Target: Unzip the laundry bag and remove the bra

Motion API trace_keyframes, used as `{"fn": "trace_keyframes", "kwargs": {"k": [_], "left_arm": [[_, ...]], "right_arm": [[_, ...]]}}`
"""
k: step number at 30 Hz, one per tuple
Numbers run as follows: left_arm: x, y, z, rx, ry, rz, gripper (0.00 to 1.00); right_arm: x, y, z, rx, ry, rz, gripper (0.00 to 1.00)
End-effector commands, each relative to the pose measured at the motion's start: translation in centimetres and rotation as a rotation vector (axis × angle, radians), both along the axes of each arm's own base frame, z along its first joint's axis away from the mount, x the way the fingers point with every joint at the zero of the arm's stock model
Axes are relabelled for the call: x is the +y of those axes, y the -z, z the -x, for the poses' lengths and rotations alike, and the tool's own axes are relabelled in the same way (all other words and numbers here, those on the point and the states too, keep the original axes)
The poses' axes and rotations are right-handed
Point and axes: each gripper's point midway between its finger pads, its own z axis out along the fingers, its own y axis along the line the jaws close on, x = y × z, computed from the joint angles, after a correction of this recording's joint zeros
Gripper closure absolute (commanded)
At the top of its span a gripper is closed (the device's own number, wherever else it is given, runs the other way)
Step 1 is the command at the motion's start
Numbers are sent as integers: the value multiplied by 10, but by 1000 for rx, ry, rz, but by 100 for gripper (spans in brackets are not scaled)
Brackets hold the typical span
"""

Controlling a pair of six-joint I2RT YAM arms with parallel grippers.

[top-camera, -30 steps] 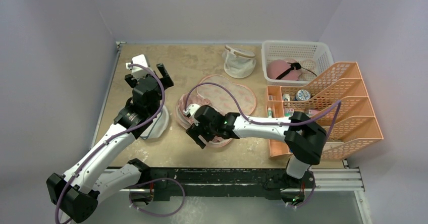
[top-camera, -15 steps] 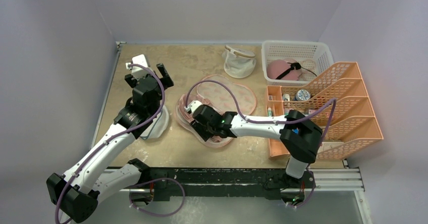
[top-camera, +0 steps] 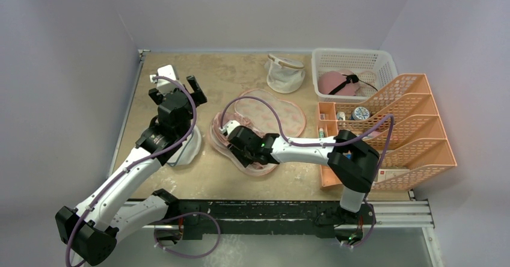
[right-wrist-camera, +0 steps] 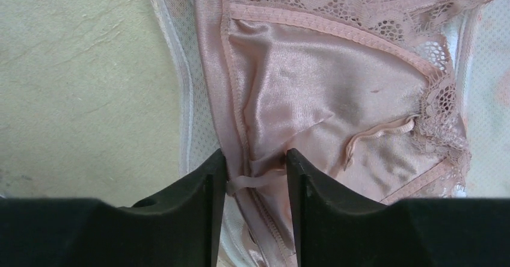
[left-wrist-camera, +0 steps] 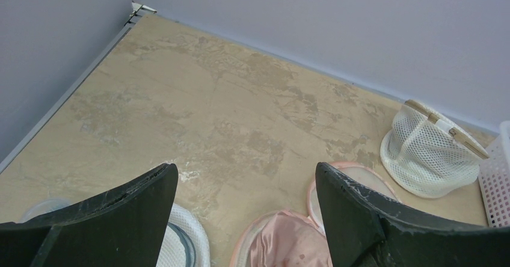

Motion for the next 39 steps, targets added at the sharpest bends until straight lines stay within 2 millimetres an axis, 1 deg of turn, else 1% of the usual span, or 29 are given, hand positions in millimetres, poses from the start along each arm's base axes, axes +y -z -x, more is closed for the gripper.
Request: {"fn": "trace_keyframes", "kwargs": {"k": [1, 7, 11, 15, 17, 24, 27, 30, 33, 39], "left_arm": [[2, -28, 0, -72, -8, 51, 16], [2, -29, 0, -74, -5, 53, 16], [2, -29, 0, -76, -3, 54, 16], [2, -31, 1, -79, -2, 58, 16], [2, -32, 2, -82, -2, 59, 16], [2, -34, 3, -87, 2, 65, 16], [3, -36, 4, -92, 2, 68, 16], [3, -38, 5, -97, 3, 72, 16], [4, -40, 6, -103, 5, 76, 16], [3, -42, 8, -109, 13, 83, 16]], "right_arm": [[10, -16, -12, -42, 37, -37, 62], [10, -20, -12, -43, 39, -37, 88], [12, -34, -13, -59, 37, -68, 99], [13, -52, -7, -54, 20, -124, 100], [13, -64, -6, -63, 16, -154, 100], [7, -116, -10, -151, 45, -280, 100], [0, -143, -15, -202, 74, -341, 100], [-11, -165, -24, -247, 114, -386, 100], [-26, -191, -37, -295, 157, -441, 100], [-64, -243, -66, -396, 229, -538, 100]]}}
